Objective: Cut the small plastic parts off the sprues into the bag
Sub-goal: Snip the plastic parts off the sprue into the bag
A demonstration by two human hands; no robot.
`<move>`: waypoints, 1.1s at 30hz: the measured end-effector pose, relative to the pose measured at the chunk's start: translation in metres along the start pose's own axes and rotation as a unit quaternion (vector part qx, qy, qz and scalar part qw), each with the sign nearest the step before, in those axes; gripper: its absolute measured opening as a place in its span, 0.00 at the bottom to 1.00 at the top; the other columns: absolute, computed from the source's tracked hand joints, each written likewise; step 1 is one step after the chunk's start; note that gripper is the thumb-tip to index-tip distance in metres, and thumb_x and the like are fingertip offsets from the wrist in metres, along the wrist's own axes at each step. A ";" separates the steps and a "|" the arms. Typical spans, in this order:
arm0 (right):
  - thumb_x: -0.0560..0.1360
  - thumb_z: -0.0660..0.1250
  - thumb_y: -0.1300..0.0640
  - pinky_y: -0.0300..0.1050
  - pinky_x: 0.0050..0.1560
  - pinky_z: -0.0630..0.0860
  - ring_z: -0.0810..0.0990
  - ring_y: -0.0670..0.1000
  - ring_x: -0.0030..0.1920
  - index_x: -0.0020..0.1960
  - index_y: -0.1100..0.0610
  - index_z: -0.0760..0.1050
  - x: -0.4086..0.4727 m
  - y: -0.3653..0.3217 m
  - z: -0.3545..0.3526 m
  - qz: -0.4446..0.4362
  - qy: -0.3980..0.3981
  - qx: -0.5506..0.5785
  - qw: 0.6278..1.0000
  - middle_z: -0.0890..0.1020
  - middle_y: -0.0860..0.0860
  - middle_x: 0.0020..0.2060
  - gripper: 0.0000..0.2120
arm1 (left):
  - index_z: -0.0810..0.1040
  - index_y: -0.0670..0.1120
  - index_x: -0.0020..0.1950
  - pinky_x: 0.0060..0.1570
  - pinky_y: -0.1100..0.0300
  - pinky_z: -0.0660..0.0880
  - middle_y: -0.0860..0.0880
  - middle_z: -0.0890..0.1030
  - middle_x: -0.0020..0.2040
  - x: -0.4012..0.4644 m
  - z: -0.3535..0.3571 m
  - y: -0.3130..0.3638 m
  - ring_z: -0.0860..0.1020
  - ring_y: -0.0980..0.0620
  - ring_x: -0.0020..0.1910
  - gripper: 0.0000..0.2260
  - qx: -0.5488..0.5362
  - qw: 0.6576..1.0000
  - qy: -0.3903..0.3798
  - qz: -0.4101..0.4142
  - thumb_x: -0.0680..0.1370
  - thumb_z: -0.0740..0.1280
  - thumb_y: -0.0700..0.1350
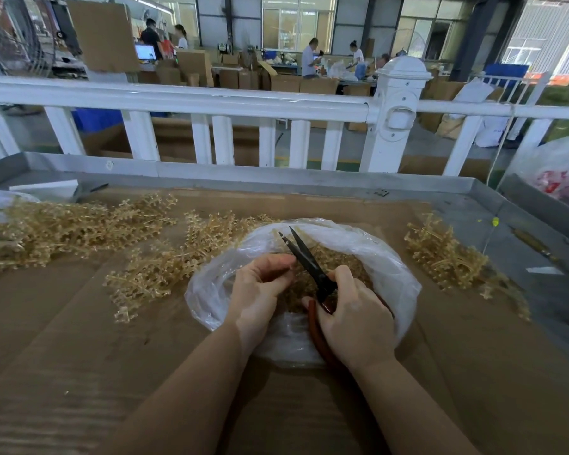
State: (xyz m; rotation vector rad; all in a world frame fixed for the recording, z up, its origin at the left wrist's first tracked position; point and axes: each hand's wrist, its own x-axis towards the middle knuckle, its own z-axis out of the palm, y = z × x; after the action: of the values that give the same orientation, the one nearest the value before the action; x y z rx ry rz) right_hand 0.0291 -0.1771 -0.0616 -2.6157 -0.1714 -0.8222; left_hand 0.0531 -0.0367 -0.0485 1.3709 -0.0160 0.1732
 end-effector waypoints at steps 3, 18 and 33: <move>0.68 0.73 0.47 0.38 0.34 0.68 0.80 0.53 0.37 0.53 0.58 0.75 0.000 0.000 0.000 0.002 0.002 0.003 1.000 0.81 0.51 0.37 0.20 | 0.82 0.46 0.45 0.50 0.66 0.77 0.50 0.84 0.45 -0.001 -0.001 0.000 0.82 0.57 0.47 0.12 0.021 1.000 -0.009 0.010 0.73 0.68 0.29; 0.71 0.70 0.45 0.39 0.34 0.70 0.80 0.52 0.40 0.54 0.56 0.74 0.000 0.000 -0.001 0.004 -0.012 0.004 1.000 0.81 0.50 0.39 0.18 | 0.80 0.45 0.47 0.43 0.65 0.78 0.46 0.84 0.44 0.003 -0.002 -0.005 0.82 0.54 0.45 0.17 -0.002 1.000 -0.010 0.001 0.68 0.70 0.24; 0.71 0.70 0.45 0.39 0.35 0.71 0.80 0.51 0.41 0.55 0.56 0.74 -0.001 0.001 -0.001 0.004 -0.016 0.008 1.000 0.81 0.50 0.40 0.19 | 0.79 0.44 0.48 0.44 0.67 0.78 0.52 0.84 0.40 0.009 -0.003 -0.012 0.82 0.59 0.43 0.18 -0.044 0.999 -0.015 0.013 0.69 0.68 0.23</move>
State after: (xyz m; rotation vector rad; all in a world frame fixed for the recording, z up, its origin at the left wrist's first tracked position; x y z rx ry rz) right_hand 0.0279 -0.1785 -0.0614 -2.6138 -0.1767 -0.7729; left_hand 0.0633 -0.0346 -0.0602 1.2857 -0.0659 0.1720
